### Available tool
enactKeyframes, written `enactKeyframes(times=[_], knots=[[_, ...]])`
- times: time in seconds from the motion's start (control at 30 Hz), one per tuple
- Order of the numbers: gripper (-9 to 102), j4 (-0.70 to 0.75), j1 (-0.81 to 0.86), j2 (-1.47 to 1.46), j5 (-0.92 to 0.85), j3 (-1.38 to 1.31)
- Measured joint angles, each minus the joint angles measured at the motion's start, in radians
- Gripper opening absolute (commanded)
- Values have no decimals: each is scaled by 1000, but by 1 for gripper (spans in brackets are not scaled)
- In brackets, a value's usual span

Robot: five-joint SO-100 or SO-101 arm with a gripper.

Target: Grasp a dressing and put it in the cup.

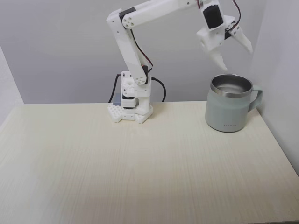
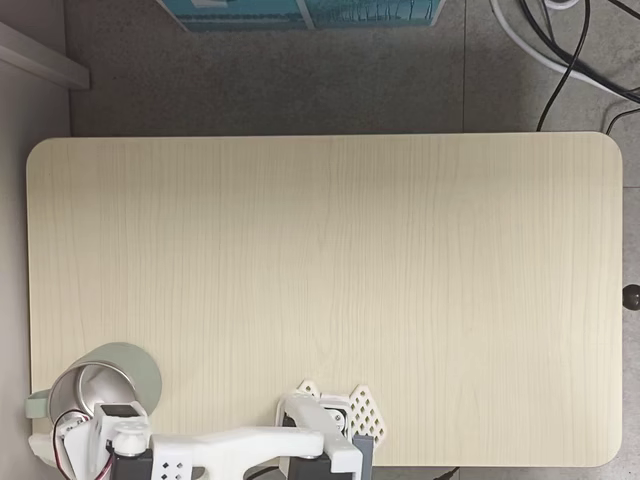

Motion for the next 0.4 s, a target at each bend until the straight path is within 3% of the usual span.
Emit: enactKeyframes(times=[0.4], knots=[[32, 9, 34, -57, -25, 0]])
